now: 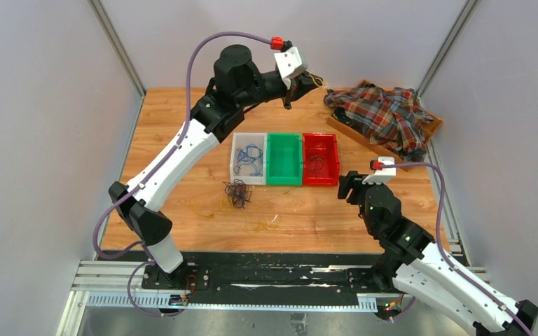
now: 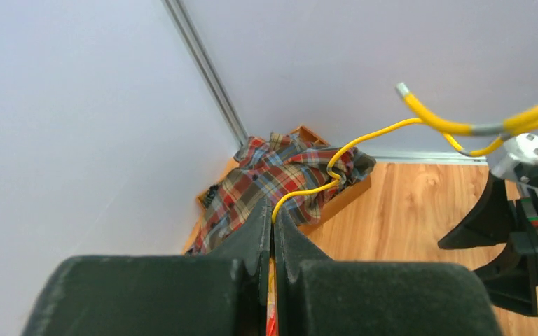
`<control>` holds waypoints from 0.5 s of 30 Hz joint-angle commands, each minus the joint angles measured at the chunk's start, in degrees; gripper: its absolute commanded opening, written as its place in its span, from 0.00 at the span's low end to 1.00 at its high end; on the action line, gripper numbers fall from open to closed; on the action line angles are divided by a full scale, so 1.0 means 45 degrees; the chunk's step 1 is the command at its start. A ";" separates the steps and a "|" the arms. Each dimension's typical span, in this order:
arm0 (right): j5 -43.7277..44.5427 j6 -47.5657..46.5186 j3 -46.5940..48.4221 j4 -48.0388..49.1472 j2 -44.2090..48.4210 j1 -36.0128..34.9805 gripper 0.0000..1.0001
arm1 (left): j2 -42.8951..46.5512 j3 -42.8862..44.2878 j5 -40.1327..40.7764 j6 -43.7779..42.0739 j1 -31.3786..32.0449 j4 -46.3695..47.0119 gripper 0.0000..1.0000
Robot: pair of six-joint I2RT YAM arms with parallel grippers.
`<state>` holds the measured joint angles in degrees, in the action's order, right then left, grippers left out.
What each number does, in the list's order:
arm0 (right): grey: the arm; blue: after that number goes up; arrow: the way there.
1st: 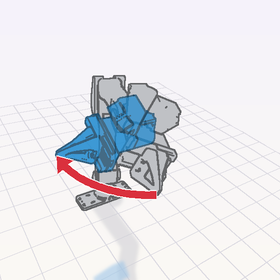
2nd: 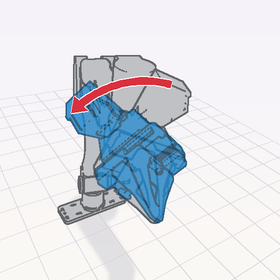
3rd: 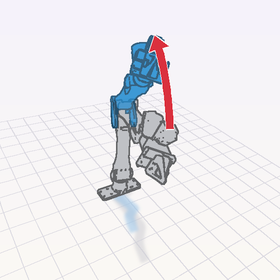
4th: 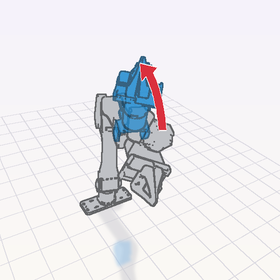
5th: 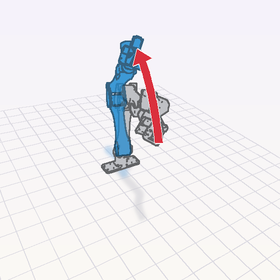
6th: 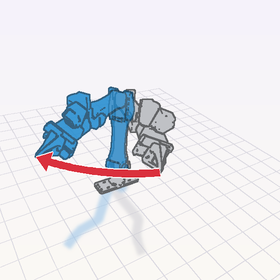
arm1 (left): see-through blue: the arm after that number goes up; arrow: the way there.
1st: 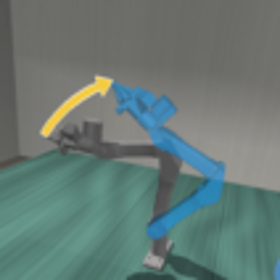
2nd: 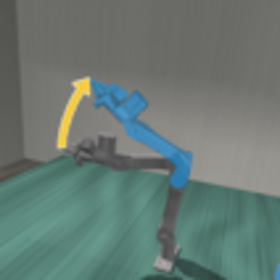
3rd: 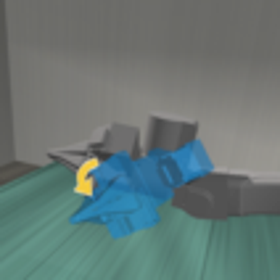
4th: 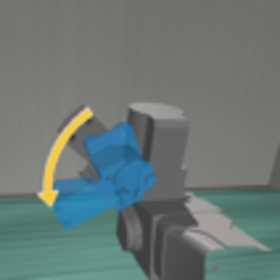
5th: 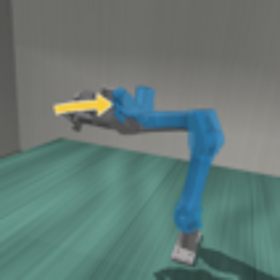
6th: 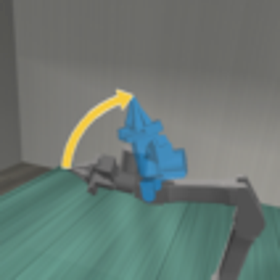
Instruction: Untangle the cables
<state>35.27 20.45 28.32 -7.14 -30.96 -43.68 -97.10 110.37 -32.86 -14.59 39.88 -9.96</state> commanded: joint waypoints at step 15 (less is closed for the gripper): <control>-0.0121 0.0222 -0.0089 -0.0181 0.0189 0.0139 0.61 | 0.0709 -0.3057 0.0005 0.0239 0.0005 0.0339 0.00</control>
<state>34.74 21.02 28.32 -7.79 -30.87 -43.68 -95.53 98.63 -33.17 -13.30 39.88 -8.86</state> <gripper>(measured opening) 0.607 0.017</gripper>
